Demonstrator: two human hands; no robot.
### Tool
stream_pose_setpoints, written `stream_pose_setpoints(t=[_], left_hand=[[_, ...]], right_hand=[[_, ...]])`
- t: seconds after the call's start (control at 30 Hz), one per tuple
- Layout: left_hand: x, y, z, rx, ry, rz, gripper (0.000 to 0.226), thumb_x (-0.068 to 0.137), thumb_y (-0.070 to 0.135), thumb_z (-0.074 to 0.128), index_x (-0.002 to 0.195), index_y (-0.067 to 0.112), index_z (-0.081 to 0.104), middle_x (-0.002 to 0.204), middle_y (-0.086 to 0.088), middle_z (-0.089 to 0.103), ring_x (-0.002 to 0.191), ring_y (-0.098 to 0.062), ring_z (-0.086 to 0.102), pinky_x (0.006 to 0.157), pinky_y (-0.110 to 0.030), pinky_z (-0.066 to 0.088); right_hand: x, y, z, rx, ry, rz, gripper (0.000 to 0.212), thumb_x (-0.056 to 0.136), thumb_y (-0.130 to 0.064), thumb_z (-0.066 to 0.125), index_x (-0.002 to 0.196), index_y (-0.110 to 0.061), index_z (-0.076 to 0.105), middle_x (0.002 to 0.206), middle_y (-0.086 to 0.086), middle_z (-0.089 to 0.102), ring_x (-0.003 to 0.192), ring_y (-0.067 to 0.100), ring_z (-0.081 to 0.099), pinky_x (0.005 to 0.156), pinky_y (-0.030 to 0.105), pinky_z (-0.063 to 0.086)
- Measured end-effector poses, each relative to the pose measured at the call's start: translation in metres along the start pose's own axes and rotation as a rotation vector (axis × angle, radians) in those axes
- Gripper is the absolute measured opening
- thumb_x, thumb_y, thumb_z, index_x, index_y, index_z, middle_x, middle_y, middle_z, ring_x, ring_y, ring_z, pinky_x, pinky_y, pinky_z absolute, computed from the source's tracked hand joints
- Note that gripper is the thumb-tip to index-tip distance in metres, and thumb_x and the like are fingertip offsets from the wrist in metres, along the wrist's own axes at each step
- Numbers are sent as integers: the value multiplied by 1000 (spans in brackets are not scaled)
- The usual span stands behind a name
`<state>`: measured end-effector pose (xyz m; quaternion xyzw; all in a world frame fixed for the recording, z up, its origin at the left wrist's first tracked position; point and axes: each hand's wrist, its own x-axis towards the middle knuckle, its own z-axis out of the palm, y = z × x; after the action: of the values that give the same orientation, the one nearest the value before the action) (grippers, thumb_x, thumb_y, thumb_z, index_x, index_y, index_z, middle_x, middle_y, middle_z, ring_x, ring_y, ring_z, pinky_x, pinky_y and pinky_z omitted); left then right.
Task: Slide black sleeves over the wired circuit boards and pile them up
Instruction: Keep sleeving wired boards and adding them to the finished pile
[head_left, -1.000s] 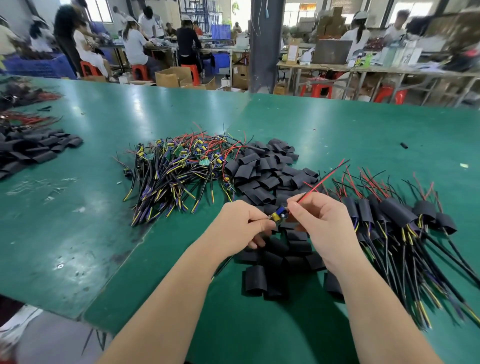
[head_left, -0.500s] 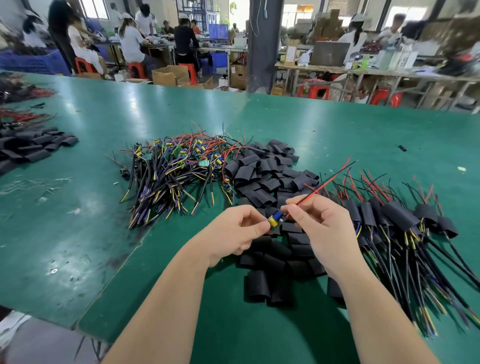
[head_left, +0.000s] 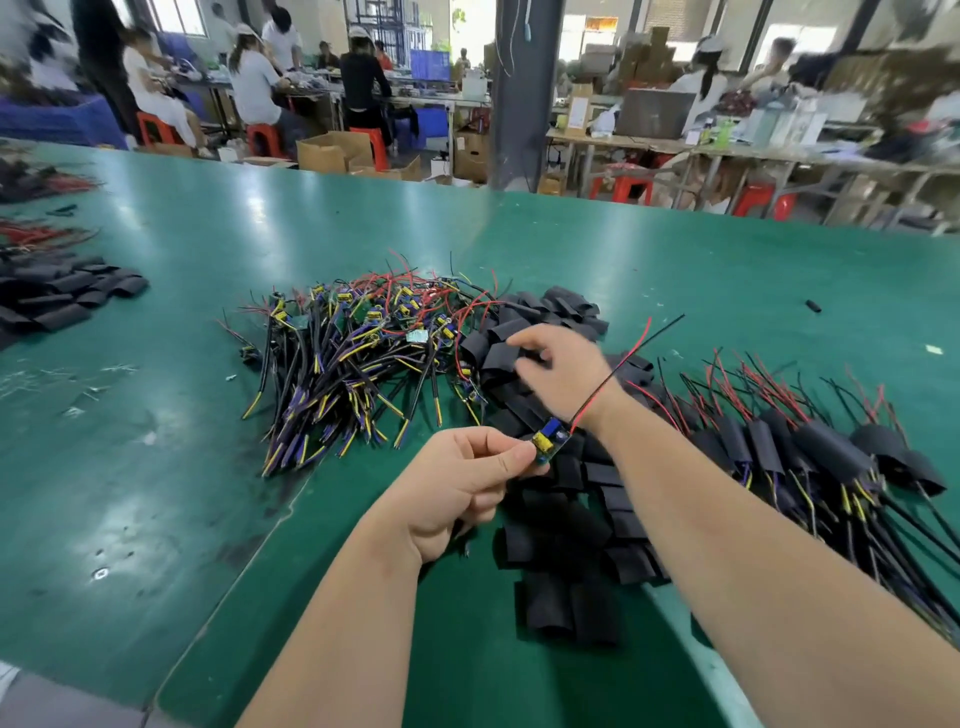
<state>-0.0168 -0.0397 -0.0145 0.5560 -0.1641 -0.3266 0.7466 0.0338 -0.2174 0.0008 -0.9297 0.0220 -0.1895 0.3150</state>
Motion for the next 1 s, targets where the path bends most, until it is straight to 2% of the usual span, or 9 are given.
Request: stream_pose_setpoints(t=[0.1,0.3,0.37,0.47,0.57,0.67,0.77,0.83,1.0], left_hand=[[0,-1,-4,-86,3,-13,15,70,21,68,56,15,67,78,-8,72,33,0,29,34,-11,21],[-1,-3,-7,-134,11,-29,13,69,22,69,58,15,67,81,-9,72,34,0,29,34,-12,22],[-2,-3,-7,-131,9,-23,12,69,22,69,60,14,67,81,-9,72,34,-1,29,34,-12,23],[-3,-2,-6,-123,3,-16,12,69,23,70,59,15,68,81,-8,73,34,-1,28,34,-12,23],[-4,-1,-6,-78,6,-6,14,66,27,71,56,18,69,82,-6,73,34,-1,28,35,-12,22],[-4,-1,-7,-57,-7,5,14,65,29,72,55,20,69,82,-6,73,34,0,29,35,-12,23],[-3,-1,-8,-44,-15,5,14,66,29,72,56,21,68,82,-6,73,34,0,29,34,-12,24],[-2,-2,-9,-32,-25,6,14,68,29,72,57,22,69,83,-6,73,35,0,29,35,-12,24],[-2,-3,-11,-22,-34,16,16,72,26,70,57,21,68,82,-6,73,34,0,28,34,-12,24]], right_hand=[[19,1,27,-419,-246,-41,49,94,-38,52,141,-27,44,146,6,42,136,29,35,109,44,28],[14,-4,36,-672,-218,-44,26,90,-43,57,114,-35,58,124,2,53,121,29,44,99,45,31],[11,-5,29,-620,-202,-61,35,84,-36,67,117,-33,57,123,4,48,118,29,44,97,42,33],[0,-11,11,-273,-96,-59,50,76,-10,71,123,-16,55,123,12,44,112,29,47,95,27,37],[-23,-21,-15,-23,137,30,34,69,5,65,100,-10,63,116,16,51,97,17,44,75,2,28],[-58,-24,-44,-57,49,80,21,70,0,70,84,-16,67,109,8,47,84,7,45,70,7,30],[-97,-17,-60,-219,-193,32,16,83,-23,73,98,-21,68,103,-3,45,90,9,48,80,15,31],[-119,-12,-61,-233,-117,12,13,88,-15,65,99,-22,66,95,-9,46,82,5,47,78,16,35],[-150,-6,-51,-70,18,10,54,75,4,66,120,-25,54,98,-24,40,68,6,51,69,4,36]])
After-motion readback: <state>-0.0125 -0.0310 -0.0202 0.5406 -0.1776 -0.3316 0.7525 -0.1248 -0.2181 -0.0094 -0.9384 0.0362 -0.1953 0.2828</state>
